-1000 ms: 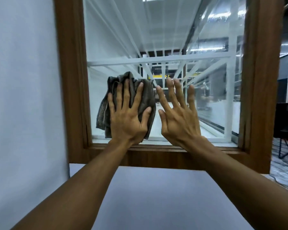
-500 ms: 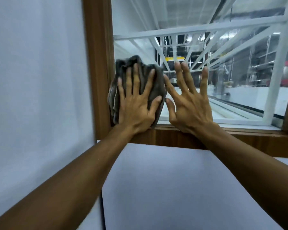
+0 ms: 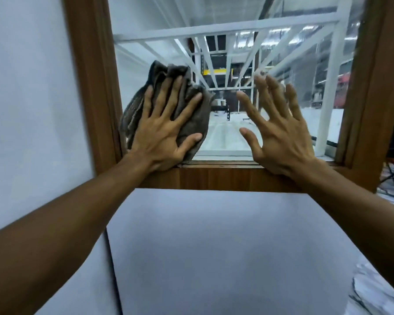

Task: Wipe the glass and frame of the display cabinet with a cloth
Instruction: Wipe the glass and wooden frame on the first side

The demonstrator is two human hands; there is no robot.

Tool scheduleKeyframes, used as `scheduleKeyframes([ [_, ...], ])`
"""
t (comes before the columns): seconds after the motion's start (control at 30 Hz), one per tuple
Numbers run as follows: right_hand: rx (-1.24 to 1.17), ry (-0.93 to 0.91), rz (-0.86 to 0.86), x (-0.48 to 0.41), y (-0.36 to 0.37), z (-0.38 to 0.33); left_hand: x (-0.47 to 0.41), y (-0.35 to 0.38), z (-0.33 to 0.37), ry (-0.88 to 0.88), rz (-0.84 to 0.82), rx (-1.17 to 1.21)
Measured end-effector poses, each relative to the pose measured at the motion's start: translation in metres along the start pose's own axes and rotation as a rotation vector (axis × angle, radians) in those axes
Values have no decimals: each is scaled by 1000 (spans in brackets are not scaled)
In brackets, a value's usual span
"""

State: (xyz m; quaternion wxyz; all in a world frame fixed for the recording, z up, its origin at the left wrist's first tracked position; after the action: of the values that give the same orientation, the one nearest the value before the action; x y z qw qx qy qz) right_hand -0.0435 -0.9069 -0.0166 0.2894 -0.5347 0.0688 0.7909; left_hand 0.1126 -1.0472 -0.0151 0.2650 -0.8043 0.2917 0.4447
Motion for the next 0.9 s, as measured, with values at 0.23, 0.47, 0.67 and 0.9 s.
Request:
scheduleKeyframes([
  [0.23,-17,51,-41,22,-5,17,-31,-2,40,343,-22,19],
  [0.47,-59,82,8,22,-10,22,-42,1,90,454,-55,15],
  [0.67,-105,134,59,20,-15,31,-58,-1,111,147,43,77],
  [0.9,9,133,29,19,-19,64,-63,1,124,263,21,83],
])
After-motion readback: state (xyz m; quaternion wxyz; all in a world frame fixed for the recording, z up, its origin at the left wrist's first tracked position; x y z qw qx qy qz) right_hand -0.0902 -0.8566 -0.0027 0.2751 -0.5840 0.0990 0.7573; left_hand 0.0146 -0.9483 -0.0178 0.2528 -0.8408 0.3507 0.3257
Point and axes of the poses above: each hand's wrist, its own x-axis away from the middle knuckle, its own y-axis out of the palm, z = x × y, the point moved 9 cm from there along -x, towards the middle knuckle, and after that the axes turned 4 degrees about z, right-handed, at the moved point
